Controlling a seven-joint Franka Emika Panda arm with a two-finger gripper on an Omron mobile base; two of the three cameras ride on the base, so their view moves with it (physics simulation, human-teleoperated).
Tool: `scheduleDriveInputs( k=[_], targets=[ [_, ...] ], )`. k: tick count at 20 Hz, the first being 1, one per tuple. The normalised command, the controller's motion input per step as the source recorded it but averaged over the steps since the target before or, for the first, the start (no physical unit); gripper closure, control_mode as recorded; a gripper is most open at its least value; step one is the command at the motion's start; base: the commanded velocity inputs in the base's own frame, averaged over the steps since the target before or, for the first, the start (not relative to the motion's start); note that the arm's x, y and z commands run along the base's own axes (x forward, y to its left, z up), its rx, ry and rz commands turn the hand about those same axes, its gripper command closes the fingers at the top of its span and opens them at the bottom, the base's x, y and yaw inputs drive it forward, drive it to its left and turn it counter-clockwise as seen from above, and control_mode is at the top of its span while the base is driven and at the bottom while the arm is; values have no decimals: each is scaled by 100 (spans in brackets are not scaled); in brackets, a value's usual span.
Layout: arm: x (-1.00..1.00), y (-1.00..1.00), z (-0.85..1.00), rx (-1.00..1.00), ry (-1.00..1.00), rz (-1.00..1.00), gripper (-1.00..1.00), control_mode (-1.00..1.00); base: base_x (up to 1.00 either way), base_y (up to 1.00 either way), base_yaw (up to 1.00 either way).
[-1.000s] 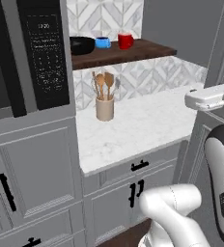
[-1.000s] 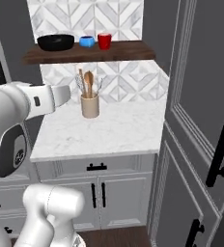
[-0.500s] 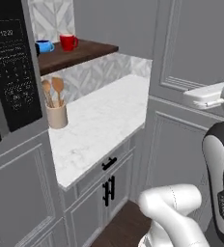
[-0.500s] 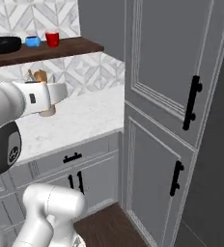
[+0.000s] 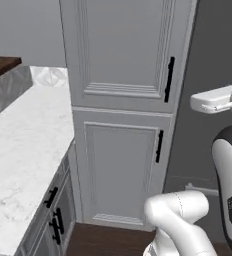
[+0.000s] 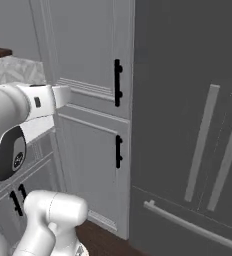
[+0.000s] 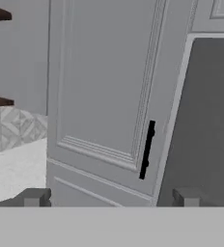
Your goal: Gather all objects into one cabinet and sort the glasses and bowls to opposite sides.
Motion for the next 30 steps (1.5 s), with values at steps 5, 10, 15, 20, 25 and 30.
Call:
scheduleDriveInputs(
  k=[5,10,15,20,25,30],
  targets=[
    [0,0,0,0,0,0,-100,100,-60,0,-86],
    [0,0,0,0,0,0,-100,100,-59,0,-85],
    [0,0,0,0,0,0,-100,100,-62,0,-72],
    [0,0,0,0,0,0,-100,100,-50,-9,-68],
    [0,0,0,0,0,0,-100,100,-18,-13,-70],
    [0,0,0,0,0,0,-100,100,0,7,-81]
  ],
)
